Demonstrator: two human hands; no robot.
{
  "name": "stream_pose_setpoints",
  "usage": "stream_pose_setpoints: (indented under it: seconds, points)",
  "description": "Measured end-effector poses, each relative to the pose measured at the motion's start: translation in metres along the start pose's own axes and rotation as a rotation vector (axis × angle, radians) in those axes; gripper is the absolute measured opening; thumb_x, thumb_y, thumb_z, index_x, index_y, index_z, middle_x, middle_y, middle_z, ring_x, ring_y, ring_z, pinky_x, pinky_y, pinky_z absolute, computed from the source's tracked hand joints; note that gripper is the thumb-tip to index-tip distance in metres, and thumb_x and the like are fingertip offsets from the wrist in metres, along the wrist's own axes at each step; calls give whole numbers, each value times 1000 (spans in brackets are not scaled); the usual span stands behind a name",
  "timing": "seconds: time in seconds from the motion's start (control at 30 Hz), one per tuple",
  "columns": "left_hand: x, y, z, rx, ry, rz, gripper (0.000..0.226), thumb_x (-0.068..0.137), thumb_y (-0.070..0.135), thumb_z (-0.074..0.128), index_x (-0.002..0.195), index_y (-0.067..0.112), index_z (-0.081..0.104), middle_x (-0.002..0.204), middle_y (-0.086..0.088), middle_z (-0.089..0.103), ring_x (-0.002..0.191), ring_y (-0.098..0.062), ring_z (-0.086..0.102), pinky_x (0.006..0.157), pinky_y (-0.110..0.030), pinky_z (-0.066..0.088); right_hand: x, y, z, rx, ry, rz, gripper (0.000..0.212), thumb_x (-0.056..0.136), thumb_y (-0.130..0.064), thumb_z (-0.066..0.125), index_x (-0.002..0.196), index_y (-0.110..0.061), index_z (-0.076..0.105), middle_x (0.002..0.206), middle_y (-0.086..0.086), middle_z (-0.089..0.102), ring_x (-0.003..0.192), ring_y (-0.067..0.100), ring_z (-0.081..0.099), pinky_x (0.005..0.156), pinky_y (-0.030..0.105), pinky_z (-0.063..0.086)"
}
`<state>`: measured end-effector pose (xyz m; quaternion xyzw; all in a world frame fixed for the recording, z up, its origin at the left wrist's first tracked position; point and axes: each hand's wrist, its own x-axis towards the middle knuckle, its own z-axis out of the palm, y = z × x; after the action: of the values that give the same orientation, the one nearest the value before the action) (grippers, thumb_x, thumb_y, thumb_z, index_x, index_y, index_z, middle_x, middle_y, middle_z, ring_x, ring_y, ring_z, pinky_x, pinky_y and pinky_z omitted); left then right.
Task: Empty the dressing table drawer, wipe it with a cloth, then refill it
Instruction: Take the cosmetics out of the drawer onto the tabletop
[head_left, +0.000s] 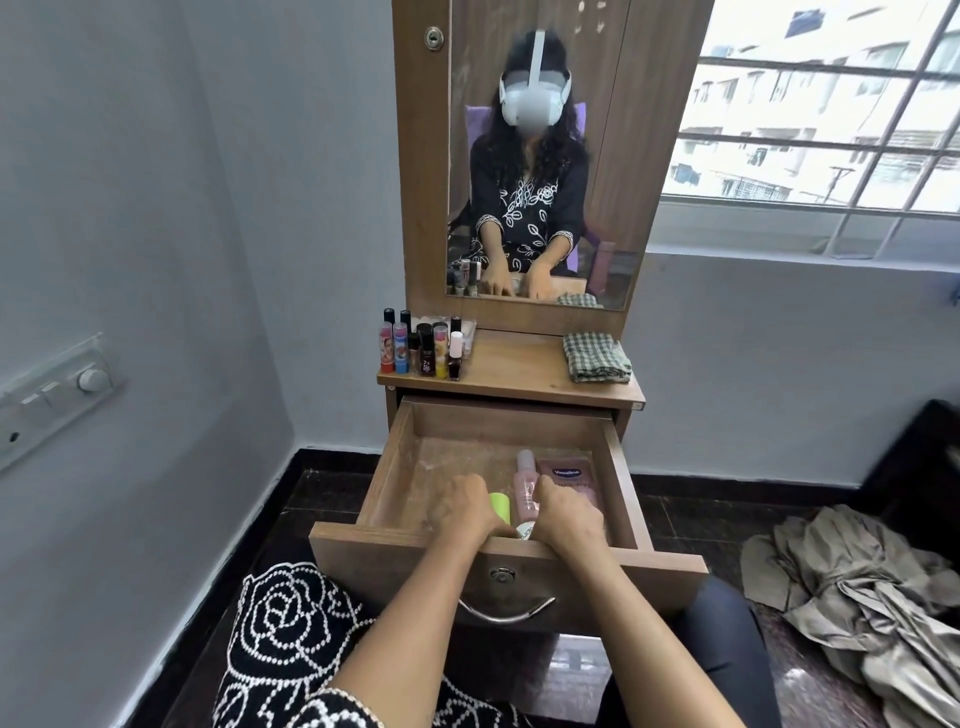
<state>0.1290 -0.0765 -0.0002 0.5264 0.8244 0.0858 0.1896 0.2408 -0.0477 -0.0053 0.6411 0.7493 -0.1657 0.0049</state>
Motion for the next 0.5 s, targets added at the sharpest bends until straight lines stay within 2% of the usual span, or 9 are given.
stream_pose_setpoints:
  seconds: [0.1, 0.23, 0.4, 0.5]
  points:
    - [3, 1, 2, -4, -49, -1, 68, 67, 48, 78, 118, 8, 57, 122, -10, 59, 113, -26, 56, 85, -34, 48, -3, -2, -3, -58, 20, -39, 42, 94, -16, 39, 136, -12, 38, 133, 13, 54, 123, 32, 51, 96, 38, 42]
    - [5, 1, 4, -34, -99, 1, 66, 70, 49, 75, 119, 8, 57, 124, -11, 58, 116, -27, 55, 88, -33, 46, -7, -3, -6, -89, 30, -71, 45, 94, -16, 41, 138, -13, 37, 131, 14, 56, 121, 32, 53, 94, 37, 43]
    - [6, 1, 2, -51, -146, -13, 60, 72, 44, 73, 117, 8, 58, 123, -10, 59, 114, -27, 56, 85, -31, 45, -10, -4, -8, -116, 57, -90, 47, 97, -25, 39, 141, -10, 35, 128, 14, 58, 118, 32, 55, 96, 36, 44]
    - [5, 1, 1, -58, -177, -39, 62, 70, 46, 74, 117, 8, 58, 124, -10, 59, 114, -26, 56, 84, -30, 45, -10, -5, -9, -140, 66, -91, 48, 96, -23, 42, 141, -9, 35, 127, 13, 59, 117, 31, 57, 95, 35, 45]
